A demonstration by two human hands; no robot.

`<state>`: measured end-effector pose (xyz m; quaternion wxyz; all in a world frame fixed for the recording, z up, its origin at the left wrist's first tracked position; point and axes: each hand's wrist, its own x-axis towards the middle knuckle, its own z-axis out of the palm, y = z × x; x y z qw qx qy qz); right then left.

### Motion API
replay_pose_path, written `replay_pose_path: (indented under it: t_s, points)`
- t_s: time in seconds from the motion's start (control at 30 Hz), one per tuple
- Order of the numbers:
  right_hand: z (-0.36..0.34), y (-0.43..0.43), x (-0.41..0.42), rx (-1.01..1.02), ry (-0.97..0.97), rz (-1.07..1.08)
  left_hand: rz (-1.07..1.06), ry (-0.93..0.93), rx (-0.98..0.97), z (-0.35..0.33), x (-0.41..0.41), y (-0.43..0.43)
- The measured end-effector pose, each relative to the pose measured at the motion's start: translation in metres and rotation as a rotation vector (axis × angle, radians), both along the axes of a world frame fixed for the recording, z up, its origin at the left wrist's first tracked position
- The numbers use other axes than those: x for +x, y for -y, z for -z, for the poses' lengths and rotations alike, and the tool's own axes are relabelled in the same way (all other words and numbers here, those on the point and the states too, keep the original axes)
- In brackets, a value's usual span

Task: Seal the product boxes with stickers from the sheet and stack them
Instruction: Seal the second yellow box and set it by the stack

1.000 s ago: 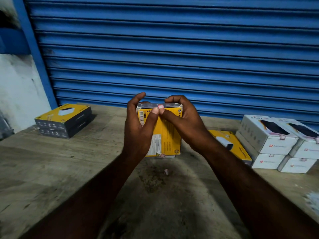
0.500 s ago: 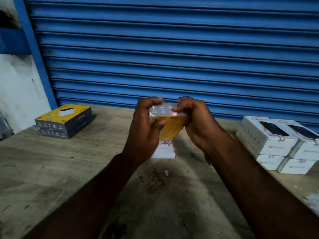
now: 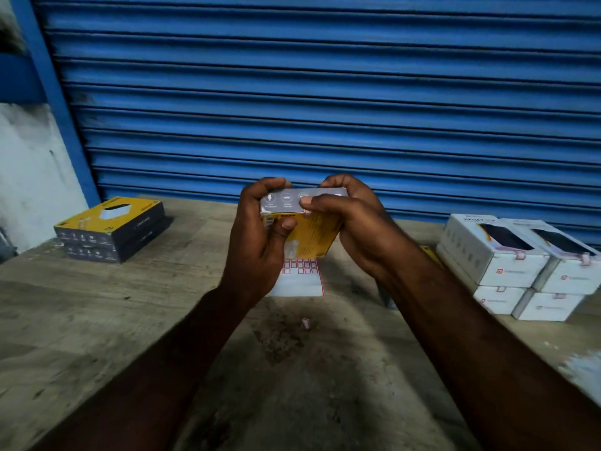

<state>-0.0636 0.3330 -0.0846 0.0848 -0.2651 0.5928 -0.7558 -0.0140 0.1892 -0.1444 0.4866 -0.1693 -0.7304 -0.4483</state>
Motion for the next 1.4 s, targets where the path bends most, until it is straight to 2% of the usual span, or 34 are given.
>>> replay_pose_path:
  t_s: [0.13, 0.27, 0.4, 0.63, 0.83, 0.93, 1.03, 1.1, 1.27, 1.4]
  points:
    - [0.003, 0.004, 0.006, 0.078, -0.135, 0.119, 0.007, 0.038, -0.021, -0.004, -0.003, 0.006]
    - [0.008, 0.005, 0.005, 0.119, -0.287, 0.231, 0.096, 0.130, 0.090, -0.005, -0.003, 0.000]
    - [0.011, 0.003, 0.001, 0.069, -0.306, 0.191, 0.219, 0.197, 0.352, -0.006, 0.002, -0.013]
    - [0.017, 0.005, 0.007, 0.021, -0.377, 0.141, 0.316, 0.190, 0.594, -0.009, -0.001, -0.018]
    - [0.024, 0.007, 0.007, 0.159, -0.454, 0.138, 0.343, 0.182, 0.698, -0.018, 0.004, -0.013]
    - [0.025, 0.009, 0.007, 0.125, -0.342, 0.150, 0.311, 0.222, 0.627, -0.017, 0.006, -0.014]
    - [0.023, 0.010, 0.004, 0.084, -0.301, 0.250, 0.061, 0.230, 0.268, -0.010, 0.007, -0.010]
    - [0.019, 0.008, 0.001, 0.064, -0.239, 0.265, -0.027, 0.226, 0.071, -0.006, 0.007, -0.008]
    - [0.011, 0.002, -0.003, 0.109, -0.153, 0.209, -0.146, 0.169, 0.049, -0.005, 0.009, -0.014]
    - [0.011, 0.000, -0.006, 0.103, -0.099, 0.090, -0.105, 0.222, 0.027, -0.010, 0.007, -0.007]
